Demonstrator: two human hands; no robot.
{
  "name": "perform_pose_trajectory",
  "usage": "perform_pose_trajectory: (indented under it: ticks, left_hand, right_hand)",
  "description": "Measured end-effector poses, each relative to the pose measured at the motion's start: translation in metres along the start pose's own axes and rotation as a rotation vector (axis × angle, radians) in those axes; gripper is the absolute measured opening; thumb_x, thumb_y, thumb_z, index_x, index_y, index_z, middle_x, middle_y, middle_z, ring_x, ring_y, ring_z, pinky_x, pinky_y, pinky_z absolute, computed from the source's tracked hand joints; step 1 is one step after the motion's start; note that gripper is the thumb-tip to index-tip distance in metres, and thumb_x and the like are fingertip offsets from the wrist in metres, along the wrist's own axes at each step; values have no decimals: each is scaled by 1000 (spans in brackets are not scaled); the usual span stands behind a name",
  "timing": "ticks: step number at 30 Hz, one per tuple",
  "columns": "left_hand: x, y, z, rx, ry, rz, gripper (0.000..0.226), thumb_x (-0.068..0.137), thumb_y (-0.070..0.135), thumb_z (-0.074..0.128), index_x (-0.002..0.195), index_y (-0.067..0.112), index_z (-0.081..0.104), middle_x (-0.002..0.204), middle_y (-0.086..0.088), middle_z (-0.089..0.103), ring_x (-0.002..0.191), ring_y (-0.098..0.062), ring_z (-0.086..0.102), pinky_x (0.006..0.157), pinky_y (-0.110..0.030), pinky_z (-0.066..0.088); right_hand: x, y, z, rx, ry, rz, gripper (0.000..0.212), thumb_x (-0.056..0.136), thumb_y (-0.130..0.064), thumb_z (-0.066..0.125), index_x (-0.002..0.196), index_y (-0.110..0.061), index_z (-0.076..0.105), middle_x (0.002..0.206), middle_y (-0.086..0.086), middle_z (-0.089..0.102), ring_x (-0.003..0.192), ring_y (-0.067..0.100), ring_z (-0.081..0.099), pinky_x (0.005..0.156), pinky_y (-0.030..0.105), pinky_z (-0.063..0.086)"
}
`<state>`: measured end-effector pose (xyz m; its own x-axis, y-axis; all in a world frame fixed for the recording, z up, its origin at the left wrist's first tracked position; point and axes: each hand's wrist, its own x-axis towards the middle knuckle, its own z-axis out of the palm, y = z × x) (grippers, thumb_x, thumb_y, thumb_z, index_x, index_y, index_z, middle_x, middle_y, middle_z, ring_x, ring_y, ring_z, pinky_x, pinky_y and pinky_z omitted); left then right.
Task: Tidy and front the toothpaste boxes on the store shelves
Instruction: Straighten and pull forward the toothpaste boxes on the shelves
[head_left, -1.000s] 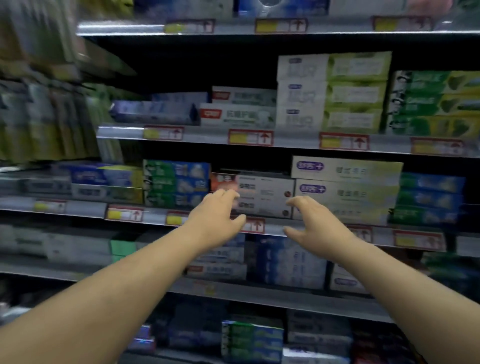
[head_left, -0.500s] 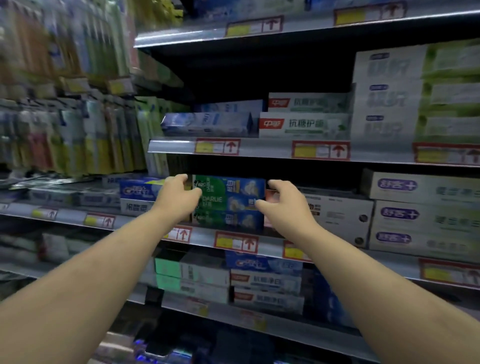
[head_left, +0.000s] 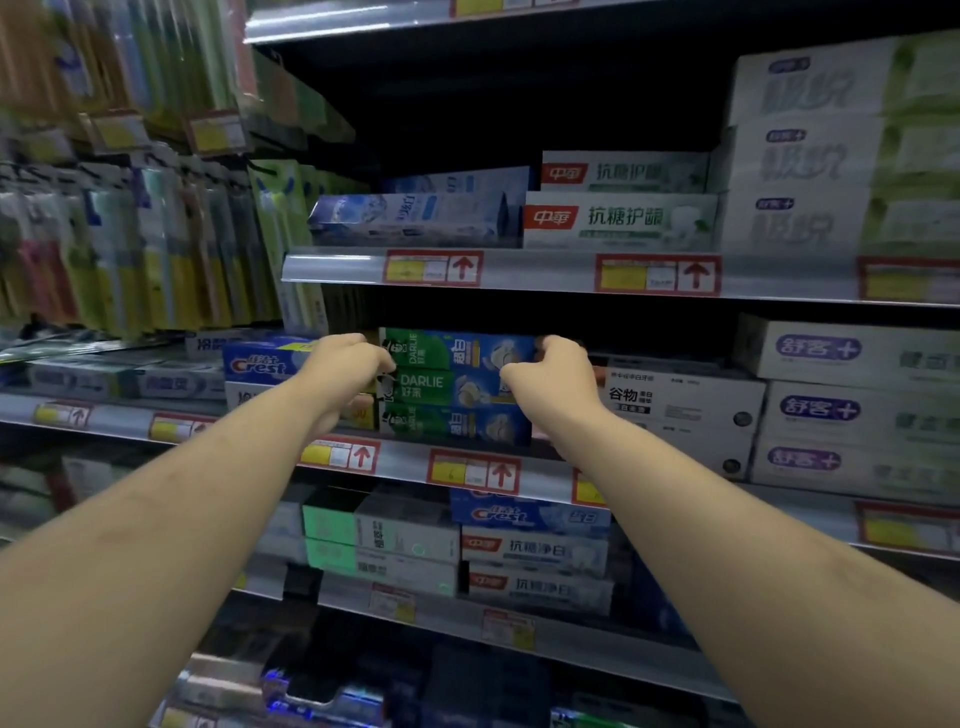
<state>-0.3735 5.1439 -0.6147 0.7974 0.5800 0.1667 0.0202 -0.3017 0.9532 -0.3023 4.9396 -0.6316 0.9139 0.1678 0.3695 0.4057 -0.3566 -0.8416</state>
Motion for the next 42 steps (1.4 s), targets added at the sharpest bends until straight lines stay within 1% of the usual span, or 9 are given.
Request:
perform_pose_trajectory:
  ticks: [4, 7, 12, 18, 23, 29, 34, 38, 42]
  left_hand:
    - [-11, -4, -3, -64, 63, 44, 38, 92, 8, 64, 128, 18, 63, 126, -5, 62, 115, -26, 59, 95, -45, 56]
    - [-25, -7, -5, -113, 79, 95, 27, 93, 4, 61, 114, 19, 69, 116, -3, 67, 111, -24, 62, 95, -41, 56]
    - [-56, 0, 7, -173, 30, 133, 26, 90, -1, 61, 109, 12, 74, 107, -5, 71, 103, -20, 67, 98, -39, 56]
    - [-105, 24, 62, -186, -74, 191, 30, 87, -4, 61, 92, 22, 76, 106, 1, 71, 106, -18, 66, 96, -35, 56]
    - [-150, 51, 130, -133, -211, 230, 28, 88, -1, 61, 101, 17, 78, 105, 1, 73, 101, -16, 67, 98, -41, 56]
    - [-203, 80, 226, -137, -374, 224, 32, 83, 1, 63, 82, 28, 80, 88, 3, 79, 94, -20, 73, 98, -44, 57]
    - [-244, 100, 307, -135, -508, 222, 36, 81, 5, 63, 73, 36, 80, 88, 4, 78, 97, -21, 72, 97, -46, 56]
    - [-270, 112, 367, -122, -581, 231, 31, 88, 4, 61, 96, 29, 76, 95, 1, 76, 96, -21, 70, 97, -47, 56]
    - [-288, 109, 417, -104, -606, 231, 36, 92, 6, 58, 118, 23, 74, 99, 3, 74, 100, -28, 69, 92, -48, 58]
  right_hand:
    - [-7, -1, -7, 88, 15, -19, 59, 92, -9, 57, 150, -16, 45, 145, 2, 47, 80, 18, 64, 73, 47, 62]
    - [-16, 3, -17, 95, 10, -51, 58, 91, -4, 55, 147, -19, 49, 142, 3, 51, 85, 25, 69, 70, 49, 62]
    - [-40, 8, -63, 92, 53, -63, 50, 93, -1, 56, 140, -18, 58, 131, 2, 57, 94, 16, 60, 42, 11, 41]
    - [-77, 27, -150, 45, 123, -12, 37, 86, 2, 56, 109, -22, 72, 103, 0, 71, 76, 13, 62, 56, 27, 47]
    - [-111, 51, -237, 0, 201, 66, 34, 77, 2, 56, 84, -26, 75, 86, -2, 77, 81, 18, 66, 71, 38, 56]
    - [-151, 85, -344, -58, 325, 140, 26, 87, -7, 62, 106, -19, 74, 99, 0, 74, 94, 18, 66, 80, 39, 55]
    - [-174, 121, -423, -132, 414, 204, 26, 90, -10, 62, 114, -18, 70, 103, 0, 70, 89, 18, 65, 68, 34, 50]
    - [-188, 152, -470, -153, 472, 267, 23, 94, -9, 60, 111, -21, 67, 100, -2, 69, 82, 15, 62, 60, 30, 48]
    - [-185, 184, -501, -120, 522, 318, 27, 91, -4, 60, 114, -16, 69, 99, -3, 69, 90, 17, 63, 72, 36, 52]
